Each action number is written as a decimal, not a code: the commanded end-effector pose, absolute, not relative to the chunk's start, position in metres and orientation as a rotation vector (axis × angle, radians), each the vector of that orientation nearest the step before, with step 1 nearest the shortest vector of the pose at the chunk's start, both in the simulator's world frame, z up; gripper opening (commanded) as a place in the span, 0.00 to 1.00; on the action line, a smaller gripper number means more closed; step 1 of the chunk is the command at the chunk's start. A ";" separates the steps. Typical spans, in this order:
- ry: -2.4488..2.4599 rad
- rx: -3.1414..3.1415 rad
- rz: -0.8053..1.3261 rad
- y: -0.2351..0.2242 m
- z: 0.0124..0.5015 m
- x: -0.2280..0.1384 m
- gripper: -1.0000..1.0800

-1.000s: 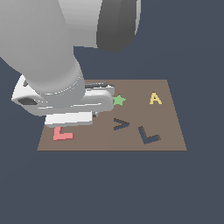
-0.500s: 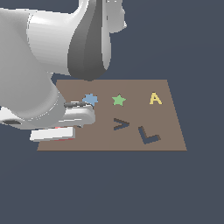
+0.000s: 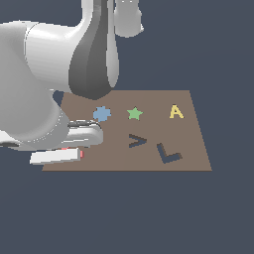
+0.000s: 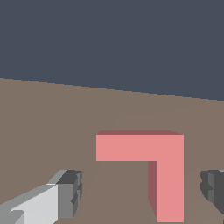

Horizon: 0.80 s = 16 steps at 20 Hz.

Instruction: Insert a designated object into the corresponding slot on a board.

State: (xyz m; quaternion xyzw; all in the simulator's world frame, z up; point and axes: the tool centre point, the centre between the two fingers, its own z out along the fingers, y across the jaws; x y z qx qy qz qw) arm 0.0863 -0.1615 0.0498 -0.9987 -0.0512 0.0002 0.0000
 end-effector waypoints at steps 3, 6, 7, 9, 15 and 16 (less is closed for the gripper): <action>-0.162 -3.137 0.001 -0.161 0.048 0.086 0.96; -0.162 -3.137 0.001 -0.161 0.040 0.087 0.96; -0.162 -3.137 0.001 -0.161 0.036 0.087 0.96; -0.162 -3.137 0.001 -0.161 0.031 0.087 0.96; -0.162 -3.137 0.000 -0.161 0.030 0.087 0.00; -0.162 -3.137 0.000 -0.161 0.030 0.087 0.00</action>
